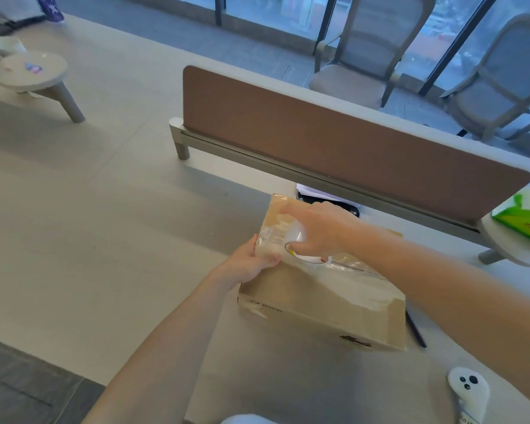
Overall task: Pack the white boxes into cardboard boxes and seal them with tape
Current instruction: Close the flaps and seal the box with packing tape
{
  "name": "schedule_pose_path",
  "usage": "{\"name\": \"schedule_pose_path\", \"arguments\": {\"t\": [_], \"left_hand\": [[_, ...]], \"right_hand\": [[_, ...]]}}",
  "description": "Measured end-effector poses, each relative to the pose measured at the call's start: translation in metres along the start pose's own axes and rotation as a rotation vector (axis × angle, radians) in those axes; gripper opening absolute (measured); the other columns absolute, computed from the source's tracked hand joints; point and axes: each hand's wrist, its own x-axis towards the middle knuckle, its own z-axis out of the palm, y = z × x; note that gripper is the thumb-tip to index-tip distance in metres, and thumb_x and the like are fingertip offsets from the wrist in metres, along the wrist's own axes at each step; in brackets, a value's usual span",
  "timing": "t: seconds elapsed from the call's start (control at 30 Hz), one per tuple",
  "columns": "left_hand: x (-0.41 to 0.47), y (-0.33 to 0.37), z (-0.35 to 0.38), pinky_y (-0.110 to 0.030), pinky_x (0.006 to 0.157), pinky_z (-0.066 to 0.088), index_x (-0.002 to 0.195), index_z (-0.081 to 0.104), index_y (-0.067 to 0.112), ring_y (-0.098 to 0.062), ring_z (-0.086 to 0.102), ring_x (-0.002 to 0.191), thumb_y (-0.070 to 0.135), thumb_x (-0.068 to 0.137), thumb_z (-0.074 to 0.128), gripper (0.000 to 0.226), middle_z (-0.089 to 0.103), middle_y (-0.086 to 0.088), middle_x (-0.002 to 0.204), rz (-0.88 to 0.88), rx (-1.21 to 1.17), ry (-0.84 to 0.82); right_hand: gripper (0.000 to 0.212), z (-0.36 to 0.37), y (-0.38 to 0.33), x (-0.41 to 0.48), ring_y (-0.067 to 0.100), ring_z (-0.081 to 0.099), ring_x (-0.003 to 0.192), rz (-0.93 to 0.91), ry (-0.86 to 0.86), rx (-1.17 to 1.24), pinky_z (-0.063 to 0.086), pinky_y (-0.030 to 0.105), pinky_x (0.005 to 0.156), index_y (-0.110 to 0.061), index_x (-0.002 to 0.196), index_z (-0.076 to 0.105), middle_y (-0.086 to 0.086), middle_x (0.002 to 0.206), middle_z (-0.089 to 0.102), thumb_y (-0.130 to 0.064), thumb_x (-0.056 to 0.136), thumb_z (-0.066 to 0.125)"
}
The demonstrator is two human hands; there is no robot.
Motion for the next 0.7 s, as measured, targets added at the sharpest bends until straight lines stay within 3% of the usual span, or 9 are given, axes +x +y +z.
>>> {"name": "schedule_pose_path", "arguments": {"t": [0.07, 0.17, 0.23, 0.3, 0.4, 0.5, 0.63, 0.7], "left_hand": [[-0.003, 0.004, 0.002, -0.044, 0.103, 0.051, 0.133, 0.056, 0.036, -0.015, 0.066, 0.112, 0.057, 0.066, 0.08, 0.074, 0.071, 0.009, 0.12, -0.029, 0.013, 0.022], [-0.006, 0.014, 0.013, -0.041, 0.108, 0.045, 0.14, 0.049, 0.027, -0.02, 0.058, 0.125, 0.043, 0.081, 0.077, 0.068, 0.063, 0.005, 0.132, -0.008, 0.163, 0.155], [-0.007, 0.026, 0.029, -0.04, 0.118, 0.029, 0.154, 0.029, 0.019, -0.023, 0.033, 0.146, 0.035, 0.088, 0.07, 0.08, 0.04, -0.002, 0.156, 0.06, 0.425, 0.313], [-0.009, 0.038, 0.053, -0.038, 0.122, 0.015, 0.158, 0.017, 0.014, -0.025, 0.013, 0.153, 0.028, 0.092, 0.062, 0.081, 0.018, -0.008, 0.165, 0.134, 0.693, 0.445], [-0.004, 0.037, 0.08, -0.04, 0.12, 0.023, 0.157, 0.022, 0.011, -0.028, 0.019, 0.152, 0.03, 0.09, 0.048, 0.075, 0.019, -0.007, 0.165, 0.183, 0.803, 0.587], [0.001, 0.029, 0.082, -0.043, 0.118, 0.029, 0.157, 0.024, 0.014, -0.025, 0.022, 0.151, 0.039, 0.089, 0.036, 0.074, 0.021, -0.004, 0.165, 0.191, 0.883, 0.645], [0.004, 0.03, 0.081, -0.037, 0.122, 0.022, 0.157, 0.021, 0.022, -0.017, 0.017, 0.152, 0.04, 0.098, 0.045, 0.067, 0.015, 0.002, 0.167, 0.166, 0.894, 0.656], [0.005, 0.033, 0.084, -0.037, 0.121, 0.023, 0.157, 0.019, 0.024, -0.014, 0.014, 0.153, 0.043, 0.098, 0.047, 0.068, 0.012, 0.006, 0.167, 0.136, 0.896, 0.665]], "right_hand": [[0.06, 0.001, 0.009, -0.014, 0.023, 0.056, 0.086, -0.005, -0.002, 0.039, 0.041, 0.031, 0.066, -0.035, 0.138, 0.038, -0.023, 0.079, 0.04, -0.041, 0.084, 0.064], [0.057, 0.001, 0.016, -0.029, 0.014, 0.051, 0.07, -0.061, 0.083, 0.113, 0.048, 0.035, 0.066, -0.036, 0.134, 0.038, -0.024, 0.077, 0.043, -0.036, 0.084, 0.066], [0.055, 0.001, 0.023, -0.032, 0.004, 0.048, 0.059, -0.058, 0.132, 0.144, 0.045, 0.032, 0.056, -0.036, 0.132, 0.039, -0.024, 0.071, 0.044, -0.035, 0.083, 0.066], [0.054, 0.004, 0.029, -0.034, 0.008, 0.05, 0.062, -0.086, 0.16, 0.206, 0.047, 0.032, 0.057, -0.036, 0.129, 0.041, -0.026, 0.077, 0.048, -0.036, 0.081, 0.066], [0.051, 0.016, 0.038, -0.036, 0.008, 0.054, 0.082, -0.15, 0.178, 0.27, 0.05, 0.033, 0.065, -0.037, 0.123, 0.041, -0.026, 0.096, 0.051, -0.042, 0.08, 0.066], [0.066, 0.021, 0.05, -0.039, 0.022, 0.058, 0.082, -0.057, 0.181, 0.256, 0.044, 0.033, 0.062, -0.031, 0.136, 0.033, -0.013, 0.091, 0.052, -0.052, 0.081, 0.064], [0.074, 0.016, 0.077, -0.072, 0.024, 0.057, 0.076, -0.012, 0.137, 0.091, 0.052, 0.035, 0.065, -0.03, 0.145, 0.019, -0.011, 0.074, 0.051, -0.053, 0.088, 0.059], [0.073, 0.018, 0.102, -0.1, 0.026, 0.06, 0.082, 0.024, 0.103, 0.061, 0.055, 0.039, 0.071, -0.031, 0.144, 0.019, -0.008, 0.087, 0.061, -0.055, 0.087, 0.058]]}}
